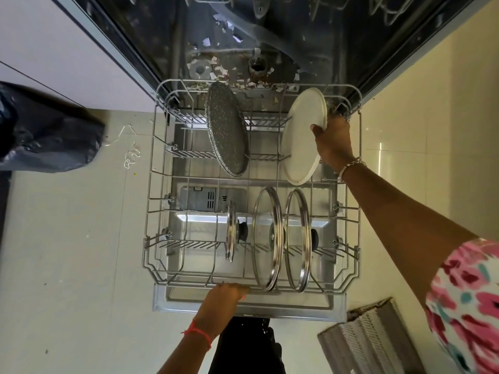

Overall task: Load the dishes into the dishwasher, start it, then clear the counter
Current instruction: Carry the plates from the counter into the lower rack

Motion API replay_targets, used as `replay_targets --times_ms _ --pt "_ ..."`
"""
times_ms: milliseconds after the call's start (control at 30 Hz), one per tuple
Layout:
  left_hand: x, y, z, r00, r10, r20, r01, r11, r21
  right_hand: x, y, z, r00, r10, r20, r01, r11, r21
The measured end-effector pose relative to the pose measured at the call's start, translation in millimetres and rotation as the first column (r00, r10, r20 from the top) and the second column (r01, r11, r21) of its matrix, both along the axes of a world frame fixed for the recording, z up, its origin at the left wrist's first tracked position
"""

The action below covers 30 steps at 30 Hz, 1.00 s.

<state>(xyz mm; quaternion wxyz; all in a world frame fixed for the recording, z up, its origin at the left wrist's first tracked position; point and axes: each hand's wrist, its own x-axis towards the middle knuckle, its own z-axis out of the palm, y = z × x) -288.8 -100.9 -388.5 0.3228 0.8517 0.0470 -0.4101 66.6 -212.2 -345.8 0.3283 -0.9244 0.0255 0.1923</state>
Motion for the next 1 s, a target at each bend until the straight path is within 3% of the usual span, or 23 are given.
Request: replay_targets --times_ms 300,1000 --pt "11 2 10 0.990 0.090 -0.104 -0.096 0.994 -0.056 -8 -3 6 0.984 0.066 -0.166 -0.079 0.994 -0.074" --pt "11 3 4 0.980 0.165 -0.108 -0.175 0.980 -0.096 -28 -10 9 0.989 0.045 -0.142 -0.050 0.998 -0.035"
